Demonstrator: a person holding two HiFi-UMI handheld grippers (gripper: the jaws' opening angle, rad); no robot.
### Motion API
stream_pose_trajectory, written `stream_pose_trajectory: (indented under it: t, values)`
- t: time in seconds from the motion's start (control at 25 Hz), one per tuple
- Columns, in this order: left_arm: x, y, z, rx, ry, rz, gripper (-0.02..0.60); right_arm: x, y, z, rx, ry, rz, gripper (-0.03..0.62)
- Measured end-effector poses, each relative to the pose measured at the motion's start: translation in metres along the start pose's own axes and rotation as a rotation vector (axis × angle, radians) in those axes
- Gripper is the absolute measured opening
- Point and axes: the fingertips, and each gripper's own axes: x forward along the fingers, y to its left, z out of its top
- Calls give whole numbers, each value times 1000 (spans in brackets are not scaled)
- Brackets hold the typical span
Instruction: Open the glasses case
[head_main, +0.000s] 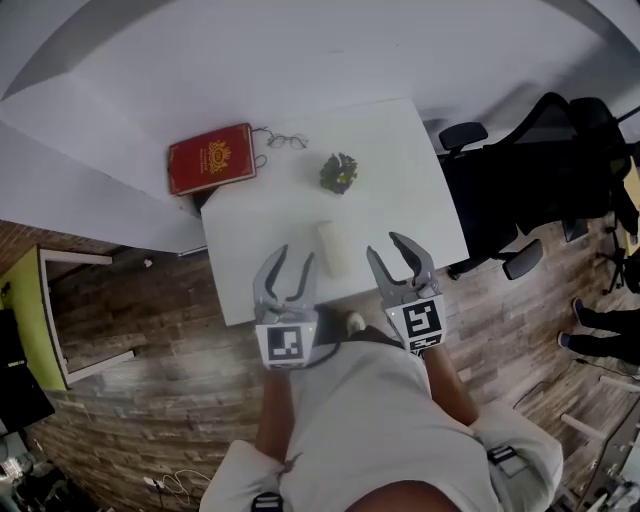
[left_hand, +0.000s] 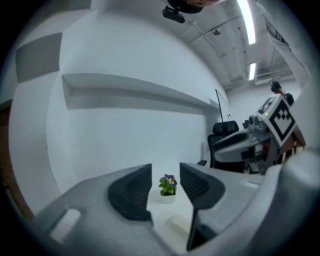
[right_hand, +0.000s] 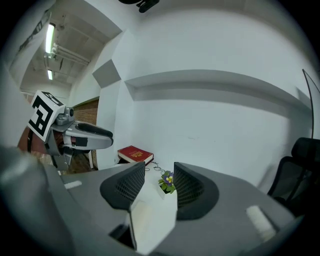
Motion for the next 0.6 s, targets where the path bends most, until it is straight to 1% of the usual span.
stream_pose_trajectory:
  t: [0.08, 0.2, 0.48, 0.6]
  values:
    - [11, 5, -8, 1, 7, -30, 172, 10, -1, -6, 16, 26, -15, 167]
    - [29, 11, -23, 33, 7, -80, 172, 26, -2, -20, 26, 68, -27, 170]
    - [59, 20, -77, 27, 105, -179, 172, 56, 2, -54, 75, 164, -39, 172]
    - [69, 19, -92, 26, 130, -221, 172, 66, 3, -70, 77, 206, -45, 179]
